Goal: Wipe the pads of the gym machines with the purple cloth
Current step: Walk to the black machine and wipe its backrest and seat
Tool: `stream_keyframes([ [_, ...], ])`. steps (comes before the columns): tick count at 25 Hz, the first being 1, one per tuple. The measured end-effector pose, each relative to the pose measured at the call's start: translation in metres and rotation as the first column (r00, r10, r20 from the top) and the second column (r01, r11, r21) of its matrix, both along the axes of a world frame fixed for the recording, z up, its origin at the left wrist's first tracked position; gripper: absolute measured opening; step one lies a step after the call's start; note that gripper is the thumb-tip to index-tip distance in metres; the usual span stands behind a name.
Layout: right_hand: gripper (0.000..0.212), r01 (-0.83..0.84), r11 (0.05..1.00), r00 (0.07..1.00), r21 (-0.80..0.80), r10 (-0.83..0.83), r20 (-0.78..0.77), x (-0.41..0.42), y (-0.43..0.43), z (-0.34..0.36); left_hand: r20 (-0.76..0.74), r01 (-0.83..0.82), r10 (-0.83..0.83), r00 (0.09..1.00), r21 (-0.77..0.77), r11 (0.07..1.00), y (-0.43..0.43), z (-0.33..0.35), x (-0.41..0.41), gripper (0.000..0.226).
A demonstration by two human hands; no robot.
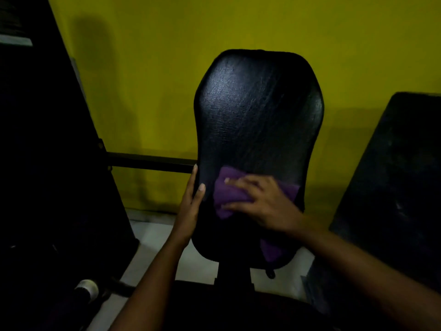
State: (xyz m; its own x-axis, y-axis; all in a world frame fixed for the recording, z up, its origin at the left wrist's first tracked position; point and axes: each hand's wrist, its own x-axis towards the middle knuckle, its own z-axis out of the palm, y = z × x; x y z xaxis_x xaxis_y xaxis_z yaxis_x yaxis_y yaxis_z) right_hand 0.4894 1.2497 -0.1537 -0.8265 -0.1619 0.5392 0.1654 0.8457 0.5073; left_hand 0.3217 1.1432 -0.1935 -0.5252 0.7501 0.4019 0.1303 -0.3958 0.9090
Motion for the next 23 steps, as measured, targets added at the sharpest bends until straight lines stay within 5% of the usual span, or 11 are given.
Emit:
stream_keyframes([
  [6,0.048,0.232,0.973,0.970,0.012,-0.231,-0.083,0.010,0.057,0.080,-0.153,-0.115,0.113,0.982,-0.007,0.993,0.003,-0.011,0.001,0.059],
  [13,0.051,0.242,0.961,0.947,-0.133,-0.264,-0.181,0.017,0.023,0.014,-0.150,-0.118,0.119,0.982,0.017,0.993,0.005,-0.011,0.003,0.063],
  [23,0.044,0.235,0.970,0.970,-0.067,-0.238,-0.045,0.036,-0.027,-0.076,-0.152,-0.108,0.107,0.983,0.000,0.994,0.006,-0.015,-0.001,0.063],
])
